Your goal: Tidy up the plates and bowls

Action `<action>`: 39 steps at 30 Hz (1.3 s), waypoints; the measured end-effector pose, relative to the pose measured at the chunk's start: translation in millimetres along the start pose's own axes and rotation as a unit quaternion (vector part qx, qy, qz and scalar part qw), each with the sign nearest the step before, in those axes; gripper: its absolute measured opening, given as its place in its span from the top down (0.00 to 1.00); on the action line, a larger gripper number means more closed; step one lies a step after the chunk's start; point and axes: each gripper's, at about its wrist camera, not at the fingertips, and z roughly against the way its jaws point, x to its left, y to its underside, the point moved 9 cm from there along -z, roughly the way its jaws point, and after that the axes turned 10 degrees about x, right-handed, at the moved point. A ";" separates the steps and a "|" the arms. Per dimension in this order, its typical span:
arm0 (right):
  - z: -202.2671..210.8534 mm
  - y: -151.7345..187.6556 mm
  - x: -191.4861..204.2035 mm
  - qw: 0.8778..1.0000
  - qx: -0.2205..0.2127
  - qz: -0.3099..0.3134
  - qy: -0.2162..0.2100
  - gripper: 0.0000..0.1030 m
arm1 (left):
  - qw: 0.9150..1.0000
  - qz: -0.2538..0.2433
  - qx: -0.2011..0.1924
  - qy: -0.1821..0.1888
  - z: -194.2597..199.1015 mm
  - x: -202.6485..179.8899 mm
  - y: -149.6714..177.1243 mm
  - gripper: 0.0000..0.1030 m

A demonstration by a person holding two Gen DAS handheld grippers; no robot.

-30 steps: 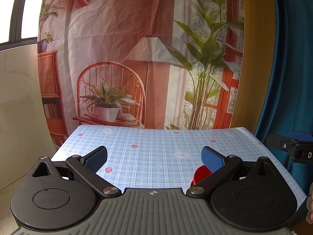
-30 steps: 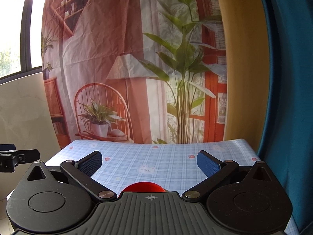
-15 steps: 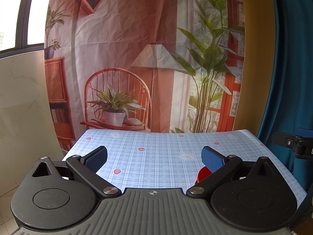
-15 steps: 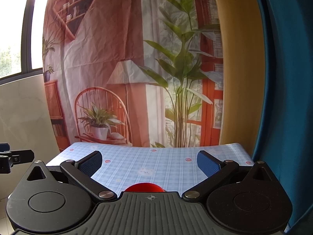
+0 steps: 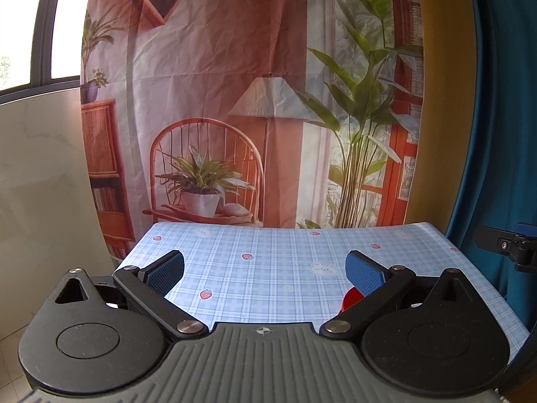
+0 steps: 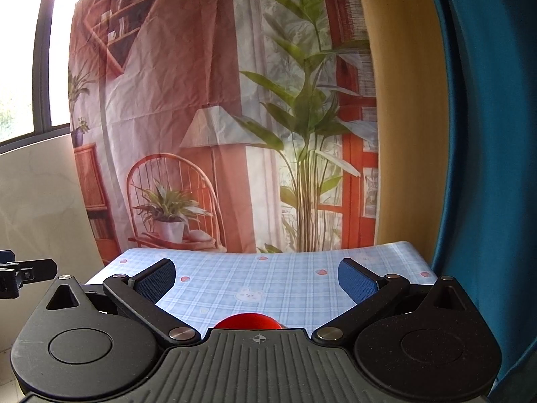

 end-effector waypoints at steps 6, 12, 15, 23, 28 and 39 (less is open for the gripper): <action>0.0 -0.2 0.0 1.000 0.000 0.000 0.000 0.00 | 1.000 0.000 0.001 -0.001 1.1 0.7 0.2 0.00; 0.4 0.5 -0.6 1.000 -0.001 0.000 0.000 0.00 | 1.000 -0.001 0.001 -0.001 1.8 -0.1 -0.6 0.00; 0.6 -0.6 0.0 1.000 0.000 -0.001 0.000 0.00 | 1.000 0.000 0.002 -0.001 2.0 0.1 -0.4 0.00; 0.6 -0.8 -0.3 1.000 0.000 -0.001 0.000 0.00 | 1.000 -0.002 0.003 -0.001 2.1 0.1 -0.1 0.00; 0.7 -1.1 -0.5 1.000 0.000 -0.001 0.000 0.00 | 1.000 -0.001 0.006 0.000 0.0 3.4 -0.6 0.00; 1.1 -1.7 -0.3 1.000 0.001 -0.001 0.000 0.00 | 1.000 -0.005 0.003 -0.001 0.1 4.3 -0.9 0.00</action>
